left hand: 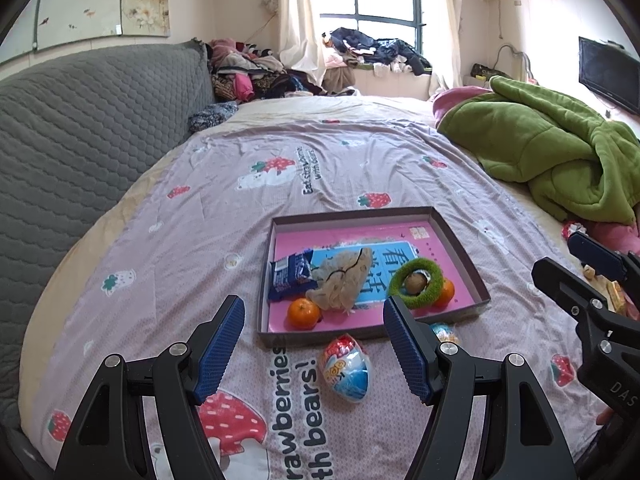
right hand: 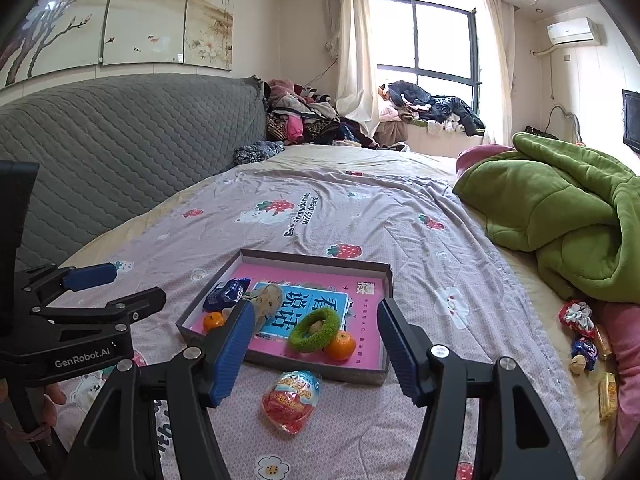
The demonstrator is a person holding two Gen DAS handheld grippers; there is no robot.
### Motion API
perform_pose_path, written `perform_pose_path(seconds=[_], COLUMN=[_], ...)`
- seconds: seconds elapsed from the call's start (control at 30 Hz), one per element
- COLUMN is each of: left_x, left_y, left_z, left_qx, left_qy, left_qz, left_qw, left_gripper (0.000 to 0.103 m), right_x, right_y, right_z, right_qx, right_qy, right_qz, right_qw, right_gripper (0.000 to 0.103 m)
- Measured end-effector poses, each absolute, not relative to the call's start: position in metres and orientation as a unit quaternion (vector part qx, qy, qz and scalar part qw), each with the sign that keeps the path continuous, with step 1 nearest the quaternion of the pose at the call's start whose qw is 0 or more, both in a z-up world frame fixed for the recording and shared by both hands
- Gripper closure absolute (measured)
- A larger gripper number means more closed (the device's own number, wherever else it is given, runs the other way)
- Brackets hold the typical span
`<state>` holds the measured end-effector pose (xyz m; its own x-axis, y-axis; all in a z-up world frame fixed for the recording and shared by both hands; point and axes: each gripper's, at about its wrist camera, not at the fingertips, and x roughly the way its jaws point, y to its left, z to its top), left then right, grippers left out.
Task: Organize objects
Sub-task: 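Pull both open grippers back from the tray toward the two chocolate eggs, then move the left gripper to the blue egg while the right approaches the red egg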
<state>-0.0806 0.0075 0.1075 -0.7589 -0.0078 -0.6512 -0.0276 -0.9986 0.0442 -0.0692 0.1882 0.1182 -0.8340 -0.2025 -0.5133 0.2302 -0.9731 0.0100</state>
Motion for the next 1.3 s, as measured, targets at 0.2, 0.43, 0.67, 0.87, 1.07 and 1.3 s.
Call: perform_pose_path(seconds=[0.2,0.43,0.67,0.87,1.07,1.3], left_x=[-0.079,-0.077,-0.077,-0.079,-0.081,-0.083], left_y=[0.009,0.007,0.006,0.007,0.007,0.008], left_z=[0.095,0.088,0.084,0.077,0.068,0.051], left_qx=[-0.361,-0.369,-0.375,-0.387,-0.4,-0.421], left_qy=[0.028,0.03,0.028,0.028,0.027,0.032], left_qz=[0.932,0.929,0.927,0.922,0.916,0.906], left_qw=[0.007,0.007,0.008,0.012,0.013,0.014], left_gripper=[0.029,0.029,0.029,0.029,0.03,0.029], right_x=[-0.067,-0.066,-0.066,-0.065,-0.065,-0.068], right_y=[0.187,0.182,0.183,0.184,0.183,0.18], right_z=[0.11,0.101,0.096,0.089,0.081,0.065], right_qx=[0.276,0.29,0.298,0.31,0.321,0.341], right_qy=[0.027,0.035,0.034,0.035,0.035,0.041], right_qz=[-0.954,-0.949,-0.946,-0.943,-0.938,-0.93], right_qw=[0.116,0.121,0.121,0.12,0.124,0.131], right_gripper=[0.04,0.04,0.04,0.04,0.04,0.04])
